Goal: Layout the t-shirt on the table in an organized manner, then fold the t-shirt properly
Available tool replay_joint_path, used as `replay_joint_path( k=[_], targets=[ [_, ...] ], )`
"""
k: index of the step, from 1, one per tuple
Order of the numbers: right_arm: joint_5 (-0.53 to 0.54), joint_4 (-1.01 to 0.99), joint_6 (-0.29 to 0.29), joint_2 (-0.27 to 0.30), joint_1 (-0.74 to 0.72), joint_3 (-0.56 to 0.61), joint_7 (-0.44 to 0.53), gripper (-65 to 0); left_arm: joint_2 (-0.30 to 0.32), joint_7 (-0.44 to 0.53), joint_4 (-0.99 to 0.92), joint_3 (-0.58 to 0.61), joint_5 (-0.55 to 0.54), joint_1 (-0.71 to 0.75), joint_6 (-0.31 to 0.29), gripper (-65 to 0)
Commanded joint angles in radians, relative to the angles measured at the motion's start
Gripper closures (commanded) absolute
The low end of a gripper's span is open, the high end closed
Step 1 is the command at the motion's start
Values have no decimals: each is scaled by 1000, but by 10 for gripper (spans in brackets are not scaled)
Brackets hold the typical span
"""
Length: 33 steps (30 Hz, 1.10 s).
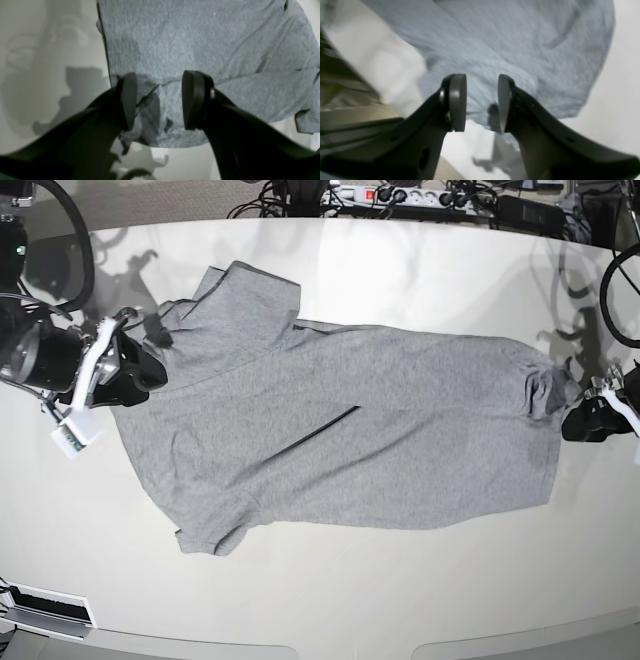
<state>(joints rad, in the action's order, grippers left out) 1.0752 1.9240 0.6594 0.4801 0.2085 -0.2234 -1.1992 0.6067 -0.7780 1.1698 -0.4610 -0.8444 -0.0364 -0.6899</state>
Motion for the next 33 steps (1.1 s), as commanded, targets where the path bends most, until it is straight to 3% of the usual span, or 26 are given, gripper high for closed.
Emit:
replay_joint_path(
  k=[1, 4, 11, 16, 18, 20, 26, 33],
  targets=[
    [32, 18, 24, 11, 15, -18, 0, -238, 26, 18, 14, -8, -20, -16, -8, -301],
    [-1, 18, 39, -34, 89, -21, 3, -238, 26, 18, 14, -8, -20, -16, -8, -301],
    [-113, 18, 14, -171, 244, -21, 71, -244, 25, 19, 14, -8, -28, -16, -8, -301],
    [-288, -3, -22, -246, 304, -21, 238, -429, 25, 18, 14, -8, -27, -13, -8, -301],
    [-347, -47, -51, -270, 312, -19, 278, -456, 25, 19, 14, -8, -28, -14, -8, -301],
    [-335, -102, -58, -281, 312, -20, 280, -456, 25, 22, 14, -8, -35, -14, -8, -301],
    [-135, -213, -25, -294, 309, -19, 278, -456, 25, 21, 14, -8, -35, -11, -8, -301],
    [-178, -287, 23, -396, 291, -19, 279, -455, 25, 21, 14, -8, -35, -11, -8, -301]
  ],
)
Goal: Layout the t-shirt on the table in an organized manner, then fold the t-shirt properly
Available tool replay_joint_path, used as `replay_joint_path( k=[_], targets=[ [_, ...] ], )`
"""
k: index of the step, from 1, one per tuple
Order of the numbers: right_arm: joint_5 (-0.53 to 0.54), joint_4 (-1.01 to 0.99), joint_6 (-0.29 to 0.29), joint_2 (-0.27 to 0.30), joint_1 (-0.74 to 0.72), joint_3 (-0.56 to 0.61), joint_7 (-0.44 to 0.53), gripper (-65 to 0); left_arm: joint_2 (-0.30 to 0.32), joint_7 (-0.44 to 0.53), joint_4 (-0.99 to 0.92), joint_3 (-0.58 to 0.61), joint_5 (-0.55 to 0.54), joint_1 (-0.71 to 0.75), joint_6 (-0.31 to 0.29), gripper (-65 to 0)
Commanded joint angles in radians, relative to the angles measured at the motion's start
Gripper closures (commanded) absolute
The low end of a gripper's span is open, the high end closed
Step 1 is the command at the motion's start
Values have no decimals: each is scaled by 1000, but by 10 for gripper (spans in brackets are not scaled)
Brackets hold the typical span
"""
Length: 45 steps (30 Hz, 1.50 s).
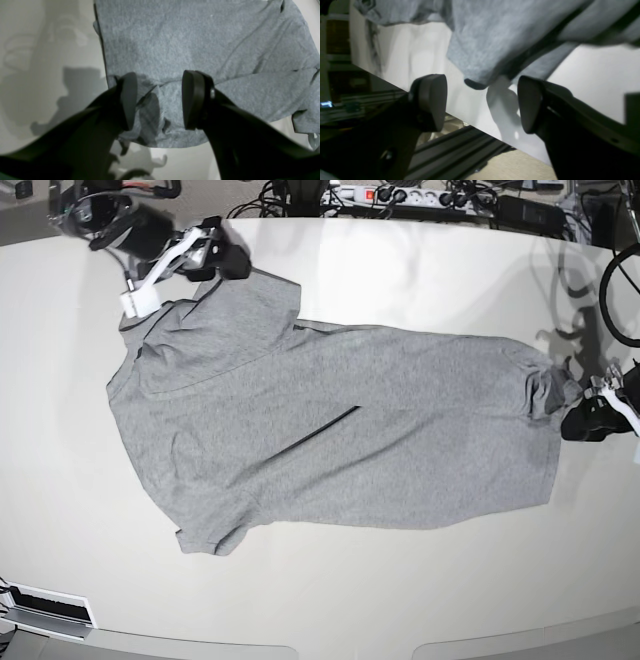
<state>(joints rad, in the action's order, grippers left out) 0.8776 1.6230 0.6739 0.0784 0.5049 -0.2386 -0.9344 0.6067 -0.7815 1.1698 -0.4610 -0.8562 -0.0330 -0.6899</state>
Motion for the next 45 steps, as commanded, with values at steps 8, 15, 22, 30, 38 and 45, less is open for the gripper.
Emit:
replay_joint_path(
  k=[8, 15, 22, 30, 38, 45],
  targets=[
    [-19, -31, 11, -14, -85, 10, 14, -454, 25, 21, 14, -8, -23, -14, -8, -301],
    [-22, -31, 11, -15, -129, 10, -48, -241, 25, 21, 14, -8, -23, -14, -8, -300],
    [67, 27, 24, -8, -139, 9, -161, 0, 25, 21, 14, -8, -24, -14, -8, -300],
    [111, 250, 24, 2, -183, 10, -190, 0, 25, 17, 14, -8, -23, -14, -8, -299],
    [-157, 238, 24, 2, -341, 10, -86, 0, 25, 17, 14, -8, -23, -14, -8, -299],
    [-180, 217, 24, 2, -393, 10, -81, 0, 25, 3, 14, -8, -24, -14, -8, -299]
  ],
)
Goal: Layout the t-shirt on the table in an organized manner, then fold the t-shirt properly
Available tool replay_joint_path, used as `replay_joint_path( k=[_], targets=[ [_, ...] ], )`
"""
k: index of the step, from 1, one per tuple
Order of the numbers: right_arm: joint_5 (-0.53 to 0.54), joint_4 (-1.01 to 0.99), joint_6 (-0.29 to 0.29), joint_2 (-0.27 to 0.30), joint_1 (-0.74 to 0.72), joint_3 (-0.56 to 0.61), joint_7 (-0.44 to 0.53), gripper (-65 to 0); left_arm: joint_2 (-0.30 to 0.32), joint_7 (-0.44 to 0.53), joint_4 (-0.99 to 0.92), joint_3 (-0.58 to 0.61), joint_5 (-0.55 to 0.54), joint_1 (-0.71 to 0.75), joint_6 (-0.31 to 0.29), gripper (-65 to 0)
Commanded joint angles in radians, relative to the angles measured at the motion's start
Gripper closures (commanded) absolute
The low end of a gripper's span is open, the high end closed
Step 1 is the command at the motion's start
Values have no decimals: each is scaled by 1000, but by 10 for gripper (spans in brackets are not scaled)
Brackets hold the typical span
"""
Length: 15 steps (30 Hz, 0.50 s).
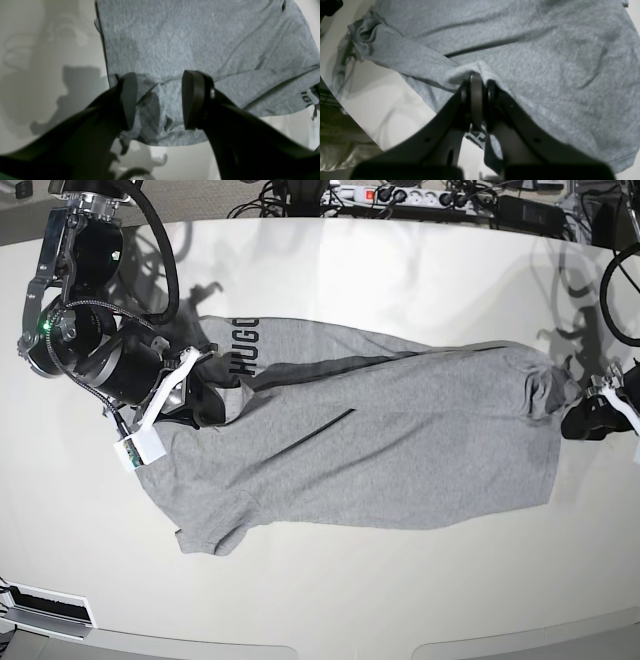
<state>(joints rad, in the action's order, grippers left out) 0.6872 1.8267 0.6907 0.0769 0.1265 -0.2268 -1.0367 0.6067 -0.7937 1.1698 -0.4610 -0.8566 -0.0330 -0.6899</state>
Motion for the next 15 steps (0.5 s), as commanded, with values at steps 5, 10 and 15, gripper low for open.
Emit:
replay_joint_path(
  k=[5, 10, 15],
  targets=[
    [-61, -99, 7, 3, -43, -2, 97, 0, 26, 0, 14, -8, -23, -14, -8, -299],
    [-106, -247, 7, 3, -124, -2, 136, 0, 26, 0, 14, -8, -23, -14, -8, -299],
    [-164, -343, 7, 4, -219, -2, 137, 0, 31, 0, 14, -9, -24, -14, -8, -299]
  ],
)
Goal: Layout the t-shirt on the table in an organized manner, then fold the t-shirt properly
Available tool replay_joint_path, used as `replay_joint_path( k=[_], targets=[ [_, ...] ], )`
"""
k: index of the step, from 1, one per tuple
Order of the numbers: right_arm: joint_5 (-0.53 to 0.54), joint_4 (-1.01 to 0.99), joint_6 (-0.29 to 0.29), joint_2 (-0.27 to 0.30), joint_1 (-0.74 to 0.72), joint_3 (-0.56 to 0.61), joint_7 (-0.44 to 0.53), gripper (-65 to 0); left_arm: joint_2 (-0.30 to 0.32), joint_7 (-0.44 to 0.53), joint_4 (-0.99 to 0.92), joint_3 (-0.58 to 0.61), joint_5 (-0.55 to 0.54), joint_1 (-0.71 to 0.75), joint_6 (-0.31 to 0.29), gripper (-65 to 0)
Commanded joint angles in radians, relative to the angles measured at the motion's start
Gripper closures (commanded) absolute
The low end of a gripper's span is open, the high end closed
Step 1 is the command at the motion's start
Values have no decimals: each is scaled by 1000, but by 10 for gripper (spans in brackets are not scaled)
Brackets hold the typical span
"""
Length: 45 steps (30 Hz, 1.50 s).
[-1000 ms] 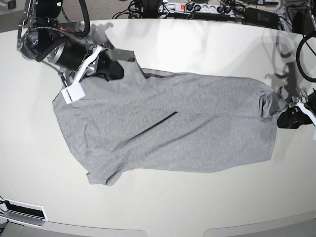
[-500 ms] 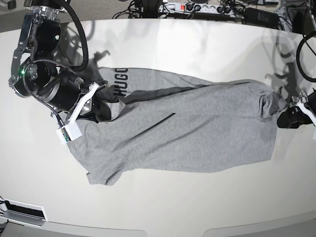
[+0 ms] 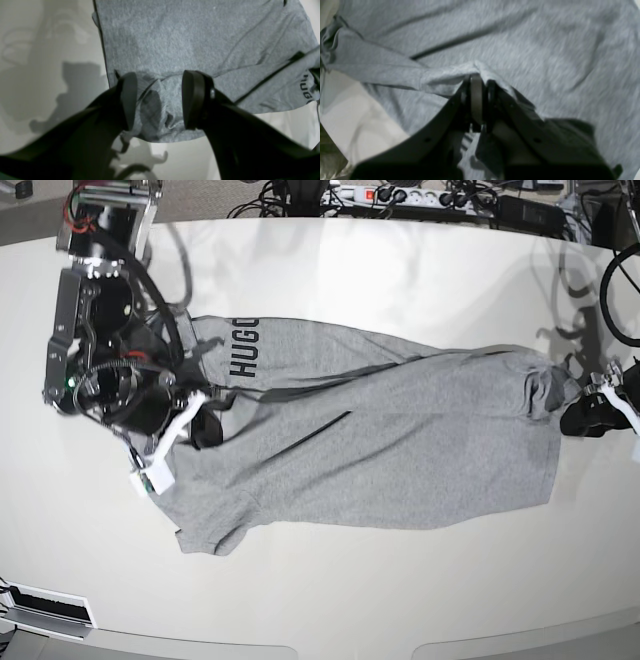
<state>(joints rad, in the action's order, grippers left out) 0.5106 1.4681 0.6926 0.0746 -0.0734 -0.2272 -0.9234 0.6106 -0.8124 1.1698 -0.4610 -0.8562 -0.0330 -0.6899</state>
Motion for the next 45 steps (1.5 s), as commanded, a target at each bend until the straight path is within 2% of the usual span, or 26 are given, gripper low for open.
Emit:
replay_joint_path(
  k=[1, 6, 8, 10, 12, 16, 18, 20, 22, 25, 27, 31, 34, 36, 37, 45],
  targets=[
    [-2, -1, 6, 6, -34, -2, 23, 0, 29, 19, 14, -9, -24, -14, -8, -299],
    [-72, -50, -60, 6, -74, -2, 35, 0, 42, 18, 14, -9, -48, -15, -8, -299],
    [-113, -52, -113, 6, -74, -2, 69, -82, 50, 17, 14, -9, -54, -14, -8, -299],
    [-159, -52, -195, 6, -74, -2, 96, -176, 59, 14, 14, -9, -55, -15, -8, -299],
    [-200, -52, -270, 6, -74, -2, 116, -235, 69, 14, 14, -9, -55, -14, -8, -299],
    [-280, -52, -401, 6, -74, -2, 127, -245, 89, 3, 14, -9, -75, -14, -8, -299],
    [-280, -52, -428, 6, -74, -2, 124, -245, 102, 3, 14, -9, -77, -15, -8, -299],
    [-272, -50, -416, 6, -82, -3, 107, -244, 114, 3, 14, -9, -78, -18, -8, -299],
    [-243, -40, -337, 7, -93, -3, 89, -244, 127, 2, 14, -9, -89, -17, -8, -299],
    [-129, 13, -196, 21, -96, -3, 31, -244, 141, -32, 14, -9, -122, -17, -8, -299],
    [-48, 64, -143, 31, -96, -4, -41, -243, 143, -55, 14, -11, -133, -17, -8, -299],
    [119, 193, -78, 65, -96, -5, -216, -242, 142, -58, 14, -11, -132, -14, -8, -299],
    [206, 266, -55, 103, -74, -22, -279, -242, 138, -57, 14, -11, -122, -14, 1, -299],
    [233, 283, -39, 132, -38, -45, -278, -241, 138, -56, 11, -11, -95, -14, 61, -300],
    [234, 283, -35, 143, -18, -61, -277, -242, 138, -56, 6, -11, -79, -14, 72, -300],
    [221, 281, -16, 156, 171, -214, -204, -251, 131, -27, -60, -11, -52, -14, 72, -302]
  ],
)
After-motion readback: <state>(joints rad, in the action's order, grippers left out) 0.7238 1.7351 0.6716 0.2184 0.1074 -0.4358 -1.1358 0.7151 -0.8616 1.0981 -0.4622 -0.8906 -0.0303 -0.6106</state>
